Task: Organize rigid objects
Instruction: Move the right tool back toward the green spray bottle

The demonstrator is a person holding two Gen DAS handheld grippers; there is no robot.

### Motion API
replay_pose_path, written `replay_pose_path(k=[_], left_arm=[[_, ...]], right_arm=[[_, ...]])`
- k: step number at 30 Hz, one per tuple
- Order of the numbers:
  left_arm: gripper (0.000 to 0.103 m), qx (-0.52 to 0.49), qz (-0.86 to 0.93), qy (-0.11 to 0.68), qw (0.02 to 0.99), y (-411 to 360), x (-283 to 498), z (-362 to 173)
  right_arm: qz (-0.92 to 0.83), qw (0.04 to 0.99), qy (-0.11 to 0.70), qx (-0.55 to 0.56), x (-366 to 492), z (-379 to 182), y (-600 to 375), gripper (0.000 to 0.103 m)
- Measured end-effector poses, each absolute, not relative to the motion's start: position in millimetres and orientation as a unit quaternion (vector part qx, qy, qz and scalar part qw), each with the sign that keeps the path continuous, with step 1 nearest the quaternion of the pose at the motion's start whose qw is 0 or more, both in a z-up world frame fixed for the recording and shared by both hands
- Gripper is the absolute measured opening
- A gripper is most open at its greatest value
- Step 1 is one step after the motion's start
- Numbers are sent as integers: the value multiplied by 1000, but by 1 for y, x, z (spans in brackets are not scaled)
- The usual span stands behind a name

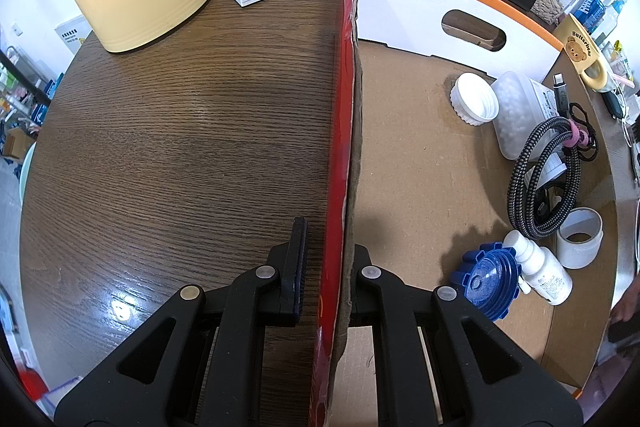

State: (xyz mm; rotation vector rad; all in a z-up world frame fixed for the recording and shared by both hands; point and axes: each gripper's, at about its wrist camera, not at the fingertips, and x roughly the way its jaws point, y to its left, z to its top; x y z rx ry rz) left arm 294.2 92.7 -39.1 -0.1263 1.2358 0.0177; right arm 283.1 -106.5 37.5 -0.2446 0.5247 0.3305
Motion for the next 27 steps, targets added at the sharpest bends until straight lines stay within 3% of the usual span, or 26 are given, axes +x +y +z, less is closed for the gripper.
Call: replay_pose_path(k=[9,27], left_arm=[[7,-59,8,579,813,93,294,-39],[7,-59,8,579,813,93,294,-39]], right_arm=[[96,957,270,-47,303,44,-171,87],[-5,914,404,44,387,-38,-261,87]])
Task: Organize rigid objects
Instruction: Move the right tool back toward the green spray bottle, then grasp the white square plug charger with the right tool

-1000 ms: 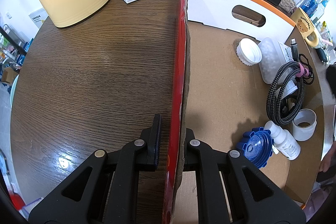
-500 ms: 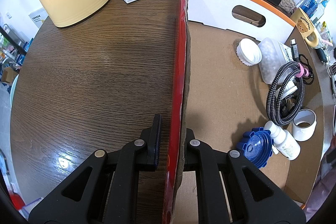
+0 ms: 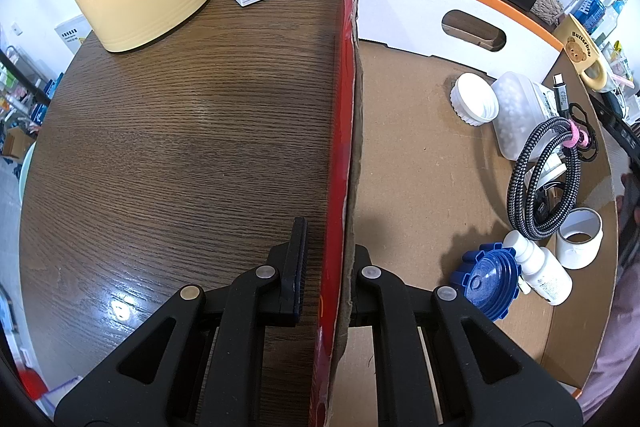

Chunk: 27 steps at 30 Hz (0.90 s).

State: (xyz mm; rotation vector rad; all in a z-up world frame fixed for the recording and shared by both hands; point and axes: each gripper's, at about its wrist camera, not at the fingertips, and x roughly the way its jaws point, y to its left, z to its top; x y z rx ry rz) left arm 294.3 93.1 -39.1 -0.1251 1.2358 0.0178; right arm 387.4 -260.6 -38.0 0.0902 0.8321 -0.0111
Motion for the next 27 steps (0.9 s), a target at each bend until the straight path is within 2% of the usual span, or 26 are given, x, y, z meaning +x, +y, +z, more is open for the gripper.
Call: replay_pose_path(k=[13,15,16,17,27], left_arm=[[7,-59,8,579,813,93,294,-39],[7,-59,8,579,813,93,294,-39],[7,-59,8,579,813,93,294,-39],[7,-59,8,579,813,93,294,-39],[7,-59,8,579,813,93,294,-39]], right_arm=[[-11,899,436,40,413,-63,-257,87],[-11,900,434,41,413,-62,-258,71],[-8,900,434,41,413,-62,-257,53],[-5,900,434,39,412,-62,-256,44],[-7,909,417,15,395,-56,-245,44]])
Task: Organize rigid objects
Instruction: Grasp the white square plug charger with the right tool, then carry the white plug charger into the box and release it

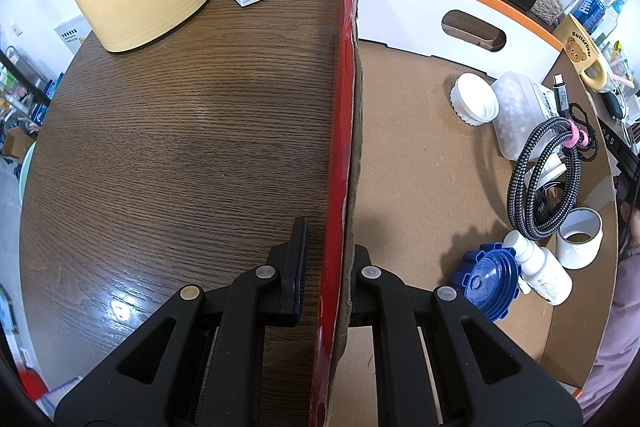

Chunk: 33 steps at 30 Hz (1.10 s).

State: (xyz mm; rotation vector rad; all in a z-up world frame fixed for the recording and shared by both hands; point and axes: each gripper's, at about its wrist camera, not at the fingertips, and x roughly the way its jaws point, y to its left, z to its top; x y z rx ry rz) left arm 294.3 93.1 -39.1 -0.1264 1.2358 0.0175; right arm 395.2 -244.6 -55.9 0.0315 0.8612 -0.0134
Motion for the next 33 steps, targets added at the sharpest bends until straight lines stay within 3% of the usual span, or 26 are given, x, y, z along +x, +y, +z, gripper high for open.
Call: replay_pose_path(k=[18,33], left_arm=[[7,-59,8,579,813,93,294,-39],[7,-59,8,579,813,93,294,-39]], right_arm=[[1,947,317,-52,332,-14,-209,43],[105,962,237,-86,271,29,-142,43]])
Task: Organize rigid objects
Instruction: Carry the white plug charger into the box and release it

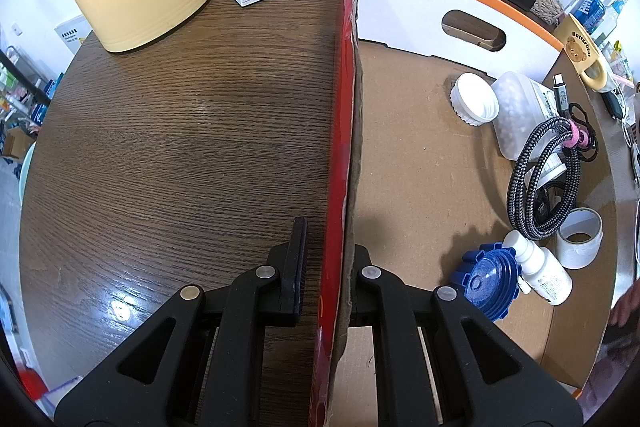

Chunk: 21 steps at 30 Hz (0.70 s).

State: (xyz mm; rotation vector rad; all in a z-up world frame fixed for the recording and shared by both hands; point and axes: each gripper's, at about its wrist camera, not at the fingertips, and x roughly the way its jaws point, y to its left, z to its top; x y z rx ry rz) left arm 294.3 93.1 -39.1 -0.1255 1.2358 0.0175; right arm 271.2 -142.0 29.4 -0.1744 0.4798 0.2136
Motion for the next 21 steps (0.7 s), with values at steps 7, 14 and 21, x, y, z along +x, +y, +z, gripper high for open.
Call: replay_pose_path(k=[7,14,21], left_arm=[[7,-59,8,579,813,93,294,-39],[7,-59,8,579,813,93,294,-39],[7,-59,8,579,813,93,294,-39]], right_arm=[[156,952,242,-107,258,28,-113,44],[174,944,253,-122,254,23,-100,44],[183,937,265,-136,254,20,-95,44]])
